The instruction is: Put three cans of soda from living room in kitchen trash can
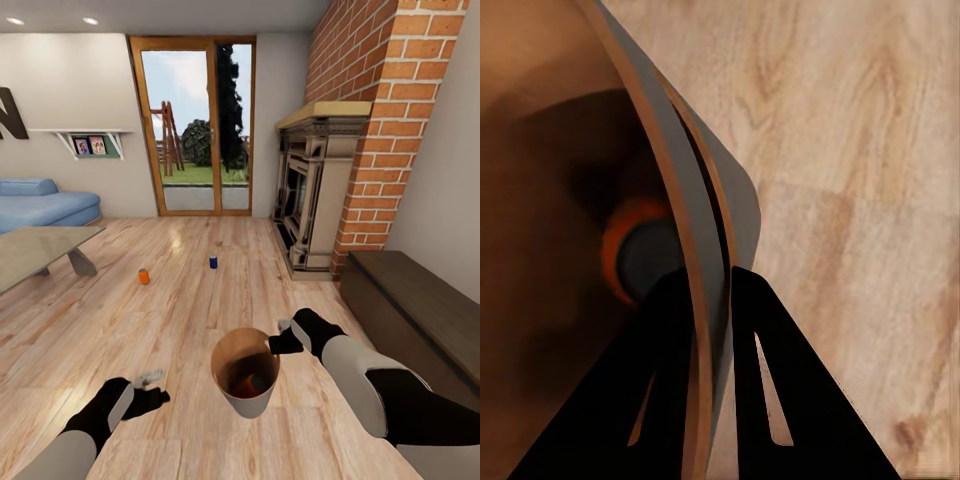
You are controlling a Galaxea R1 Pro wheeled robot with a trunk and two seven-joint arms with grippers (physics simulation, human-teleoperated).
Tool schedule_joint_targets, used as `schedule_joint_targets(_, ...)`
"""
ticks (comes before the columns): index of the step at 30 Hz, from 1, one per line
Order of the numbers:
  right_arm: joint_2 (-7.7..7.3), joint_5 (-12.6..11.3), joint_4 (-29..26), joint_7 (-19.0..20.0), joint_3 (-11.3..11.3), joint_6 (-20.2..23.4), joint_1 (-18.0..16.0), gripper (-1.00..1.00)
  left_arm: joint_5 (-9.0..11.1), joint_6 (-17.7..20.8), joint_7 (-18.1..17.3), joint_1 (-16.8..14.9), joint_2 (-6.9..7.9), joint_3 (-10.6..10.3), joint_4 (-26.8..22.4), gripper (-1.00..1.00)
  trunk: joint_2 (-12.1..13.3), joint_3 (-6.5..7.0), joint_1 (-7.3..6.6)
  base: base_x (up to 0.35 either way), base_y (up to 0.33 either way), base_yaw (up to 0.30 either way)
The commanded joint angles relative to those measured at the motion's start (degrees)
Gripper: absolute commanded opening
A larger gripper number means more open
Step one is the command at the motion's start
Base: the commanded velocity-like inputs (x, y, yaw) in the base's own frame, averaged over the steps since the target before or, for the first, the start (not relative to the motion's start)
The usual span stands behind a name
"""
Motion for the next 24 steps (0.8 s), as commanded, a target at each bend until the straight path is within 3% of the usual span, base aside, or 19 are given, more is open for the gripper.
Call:
schedule_joint_targets(1, -0.41, -0.65, -0.04, 0.25, -0.75, 0.05, 0.14, -1.0, 0.01, -0.07, -0.01, -0.02, 0.05, 0.0, 0.73, 1.0, 0.41, 0.19, -0.23, 0.0, 0.0, 0.0)
schedule_joint_targets(7, -2.74, 1.24, -0.07, 0.01, -0.75, -0.15, 0.41, -1.0, -0.05, -0.28, -0.02, -0.04, 0.09, -0.08, 2.0, 1.0, 2.82, 1.27, -1.55, 0.0, 0.0, 0.0)
schedule_joint_targets(24, -4.12, 1.56, -1.26, -3.45, -0.8, -0.34, 3.03, -1.0, -0.02, -0.39, -0.06, -0.05, 0.04, -0.01, 2.25, 1.0, 9.64, 4.32, -5.28, 0.0, 0.0, 0.0)
